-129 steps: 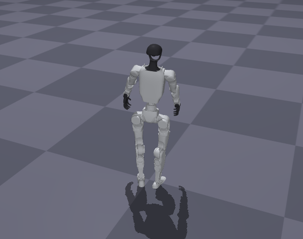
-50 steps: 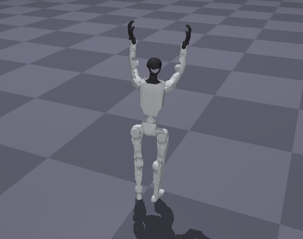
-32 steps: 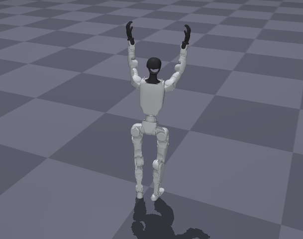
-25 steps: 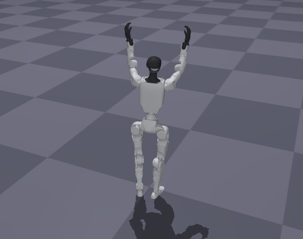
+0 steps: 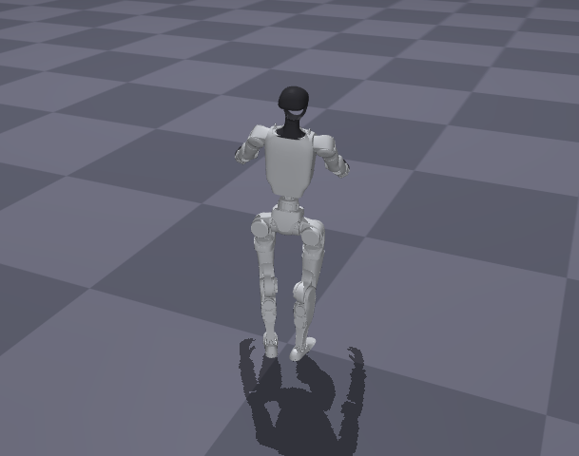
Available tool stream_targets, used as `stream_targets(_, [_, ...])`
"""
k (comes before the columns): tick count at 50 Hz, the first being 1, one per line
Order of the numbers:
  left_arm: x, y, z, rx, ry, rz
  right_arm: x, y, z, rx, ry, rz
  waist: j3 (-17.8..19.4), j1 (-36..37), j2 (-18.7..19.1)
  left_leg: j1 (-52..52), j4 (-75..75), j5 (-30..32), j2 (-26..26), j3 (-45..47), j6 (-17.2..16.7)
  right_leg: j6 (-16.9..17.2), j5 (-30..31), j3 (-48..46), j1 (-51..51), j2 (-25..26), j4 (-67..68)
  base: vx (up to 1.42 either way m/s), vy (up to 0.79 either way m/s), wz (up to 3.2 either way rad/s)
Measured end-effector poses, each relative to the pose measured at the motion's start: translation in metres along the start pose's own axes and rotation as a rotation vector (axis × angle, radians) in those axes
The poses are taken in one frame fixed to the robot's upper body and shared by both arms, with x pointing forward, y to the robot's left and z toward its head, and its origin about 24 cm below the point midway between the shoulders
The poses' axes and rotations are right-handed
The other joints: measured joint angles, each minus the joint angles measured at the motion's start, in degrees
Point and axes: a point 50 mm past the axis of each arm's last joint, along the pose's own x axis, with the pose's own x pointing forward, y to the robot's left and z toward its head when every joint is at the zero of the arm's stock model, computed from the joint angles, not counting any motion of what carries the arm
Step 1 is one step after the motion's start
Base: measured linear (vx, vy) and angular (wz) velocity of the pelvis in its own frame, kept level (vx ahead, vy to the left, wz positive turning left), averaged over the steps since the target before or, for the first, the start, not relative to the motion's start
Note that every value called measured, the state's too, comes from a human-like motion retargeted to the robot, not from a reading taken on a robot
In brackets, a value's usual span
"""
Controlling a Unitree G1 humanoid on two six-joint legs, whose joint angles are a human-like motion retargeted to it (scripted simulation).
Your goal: Upper body actions
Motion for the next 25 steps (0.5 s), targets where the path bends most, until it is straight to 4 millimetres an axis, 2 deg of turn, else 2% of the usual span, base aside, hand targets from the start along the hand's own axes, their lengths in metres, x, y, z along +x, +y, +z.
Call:
stream_targets(2, [-0.021,-0.016,-0.051,0.019,0.184,-0.102,-0.024,0.029,-0.05,0.016,0.202,0.108,1.37,-0.17,-0.09,0.44,-0.04,0.03,-0.11,0.0,-0.04,0.0,0.06,0.05,0.35,-0.15,0.01,0.0,0.0,0.0])
stream_targets(5, [-0.059,-0.035,-0.113,0.062,0.432,-0.251,-0.072,0.065,-0.113,0.042,0.475,0.246,3.89,-0.52,-0.28,1.04,-0.05,0.08,-0.18,-0.15,-0.06,0.04,0.08,-0.14,1.06,-0.29,-0.09,-0.01,-0.02,0.03])
stream_targets(8, [-0.105,-0.051,-0.163,0.109,0.669,-0.376,-0.126,0.088,-0.159,0.059,0.698,0.313,6.88,-0.89,-0.47,1.9,0.0,0.17,-0.2,-0.65,-0.05,0.16,-0.03,-0.57,2.24,-0.38,-0.17,0.01,-0.04,0.1])
stream_targets(10, [-0.135,-0.057,-0.188,0.142,0.793,-0.434,-0.161,0.1,-0.181,0.077,0.837,0.337,8.5,-1.17,-0.53,2.27,0.05,0.24,-0.18,-0.92,-0.04,0.24,-0.14,-0.91,2.89,-0.43,-0.23,0.12,-0.06,0.19])
stream_targets(14, [-0.195,-0.073,-0.224,0.148,0.96,-0.436,-0.217,0.121,-0.206,0.115,1.041,0.388,10.75,-2.86,-0.75,2.8,0.13,0.36,-0.2,-1.37,-0.06,0.31,-0.29,-1.45,3.91,-0.51,-0.42,0.13,-0.08,0.13])
stream_targets(18, [-0.256,-0.109,-0.243,-0.015,1.141,-0.409,-0.261,0.139,-0.216,0.143,1.162,0.469,12.93,-3.76,-0.84,3.77,0.17,0.33,0.12,-0.82,-0.18,0.33,-0.1,-0.86,4.71,-0.38,-0.44,0.1,-0.08,-0.17])
stream_targets(20, [-0.282,-0.126,-0.245,-0.125,1.223,-0.369,-0.276,0.144,-0.218,0.174,1.204,0.492,14.05,-3.52,-0.78,4.31,0.08,0.25,0.26,-0.3,-0.2,0.34,0.11,-0.39,4.87,-0.26,-0.38,0.02,-0.05,-0.67])
stream_targets(22, [-0.302,-0.138,-0.247,-0.218,1.291,-0.324,-0.285,0.148,-0.219,0.21,1.231,0.497,14.51,1.26,-0.78,5.05,-0.17,-0.36,1.28,4.74,-0.68,0.57,-0.21,4.65,4.73,0.48,-0.06,-0.01,-0.02,-1.85])
stream_targets(25, [-0.321,-0.151,-0.245,-0.309,1.347,-0.305,-0.291,0.15,-0.22,0.301,1.252,0.457,14.79,2.29,-0.44,5.56,-0.23,-1.1,1.77,5.75,-0.97,1.21,-0.51,5.6,4.77,0.48,-0.02,0.01,-0.03,-0.29])
